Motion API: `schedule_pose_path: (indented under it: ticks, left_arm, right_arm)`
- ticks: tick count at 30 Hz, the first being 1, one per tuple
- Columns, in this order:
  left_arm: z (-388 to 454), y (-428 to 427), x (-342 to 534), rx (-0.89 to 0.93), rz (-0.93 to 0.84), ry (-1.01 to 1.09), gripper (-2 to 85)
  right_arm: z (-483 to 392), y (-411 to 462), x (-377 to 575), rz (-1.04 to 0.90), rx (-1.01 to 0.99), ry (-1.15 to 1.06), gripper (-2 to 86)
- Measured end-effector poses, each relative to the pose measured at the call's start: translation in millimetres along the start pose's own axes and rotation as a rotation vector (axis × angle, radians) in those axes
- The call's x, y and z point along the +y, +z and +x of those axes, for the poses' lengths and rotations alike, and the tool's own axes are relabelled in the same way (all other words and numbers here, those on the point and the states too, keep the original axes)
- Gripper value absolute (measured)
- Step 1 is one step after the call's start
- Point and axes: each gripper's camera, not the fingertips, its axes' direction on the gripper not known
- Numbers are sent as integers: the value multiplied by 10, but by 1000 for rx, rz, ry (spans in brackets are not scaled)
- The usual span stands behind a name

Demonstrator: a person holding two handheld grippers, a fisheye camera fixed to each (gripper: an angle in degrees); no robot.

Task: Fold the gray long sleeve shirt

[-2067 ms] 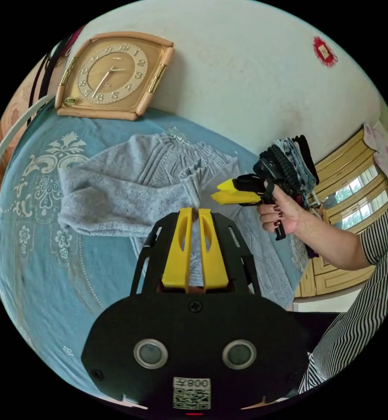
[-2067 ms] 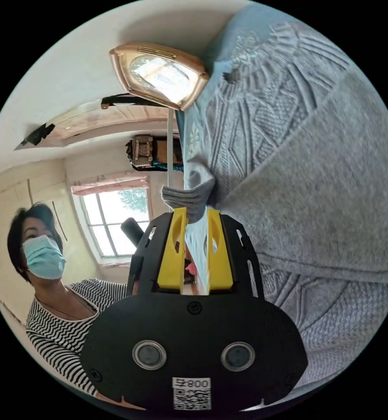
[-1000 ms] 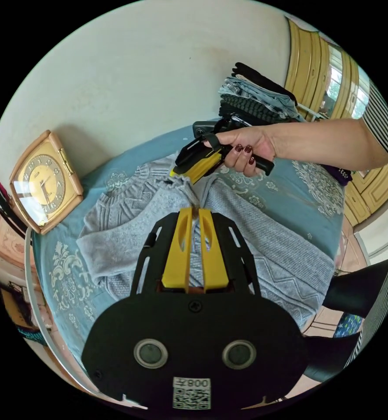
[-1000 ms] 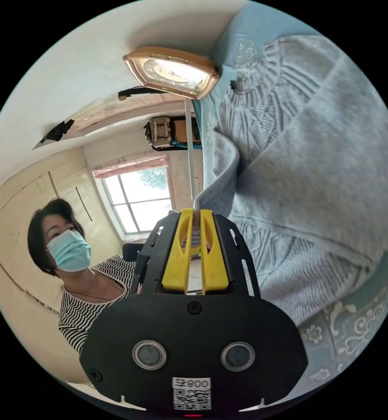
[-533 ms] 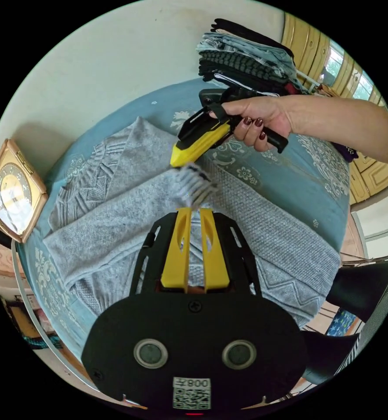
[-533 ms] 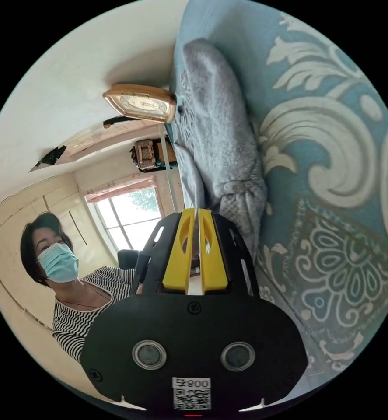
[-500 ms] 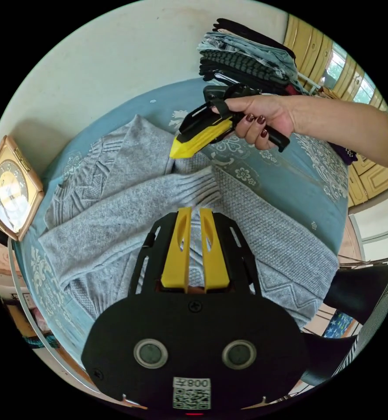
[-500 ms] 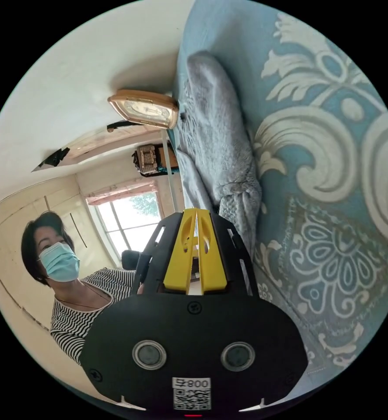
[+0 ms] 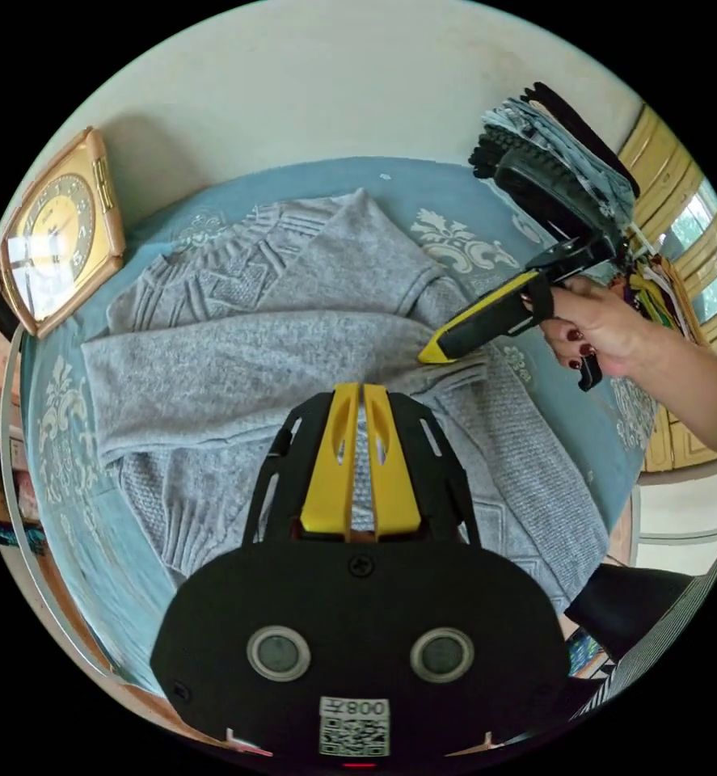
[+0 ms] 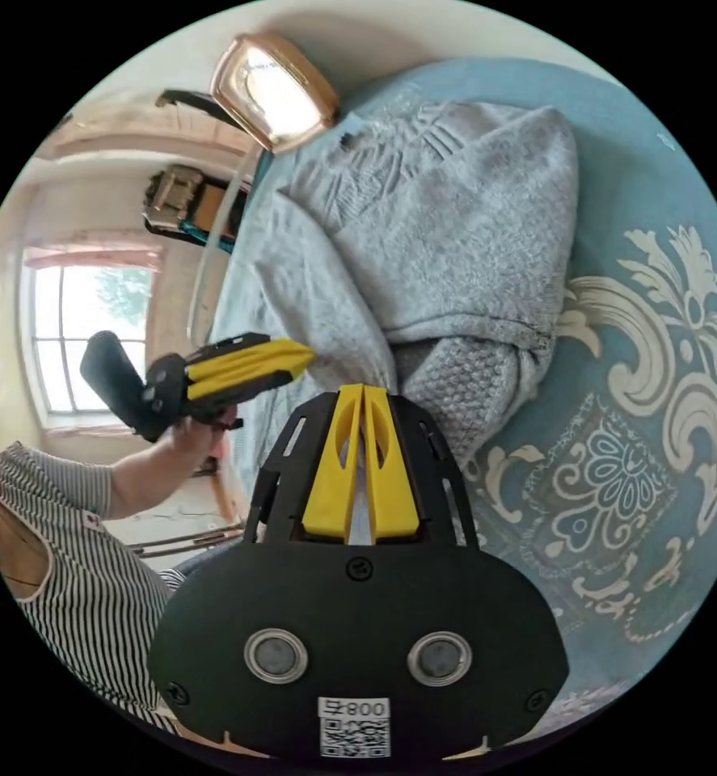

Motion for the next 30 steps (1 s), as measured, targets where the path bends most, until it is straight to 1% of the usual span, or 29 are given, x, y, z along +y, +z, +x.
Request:
schedule_pose_path:
  ticks: [1,2,5,7,9,11,12,13,15,18,19,21,23,27,30]
  left_arm:
    - [-81,153,33,26,-48,-12,7]
    - [-150,188,85,58,-14,-29,5]
    - [-313,165,204,95,5,-79,3]
    - [-419,117,345,64,40,-119,3]
    - [-554,124,507,-7,38,-171,2]
    - [-771,305,700,-79,-47,-219,2]
    - [-823,366,743,-78,-67,-217,1]
    - [-913,406,827,-39,-16,-209,1]
    - [-1044,479,885,10,-33,-232,1]
    - [-1165,531,994,-40,-52,-274,1]
    - [-1219,547,1083,-30,-56,-296,1]
    - [-1320,578,1285,50,-50,-338,2]
    - [-1462,652,1650,168,-73,-419,2]
    - [-1643,719,2287,235,-149,-562,3]
    - [-1788,768,2796,290,-194,-690,4]
  right_arm:
    - [-21,21,15,-10,9,-12,0]
    - [-52,11,58,-3,-4,-11,0]
    - [-196,-134,204,20,28,-17,0]
    - [-324,-231,311,40,43,-40,0]
    - [-515,-337,456,67,82,-82,0]
    - [-611,-343,530,53,157,-89,1]
    - [-634,-298,561,22,202,-88,1]
    - [-637,-268,575,6,217,-92,1]
    - [-645,-323,641,12,181,-70,1]
    - [-734,-446,764,6,210,-71,1]
    - [-758,-476,800,8,220,-73,1]
    - [-834,-643,990,52,234,-66,1]
    - [-856,-778,1184,81,241,-35,1]
    - [-833,-1024,1791,113,186,67,1]
    - [-814,-1079,2262,76,161,141,1]
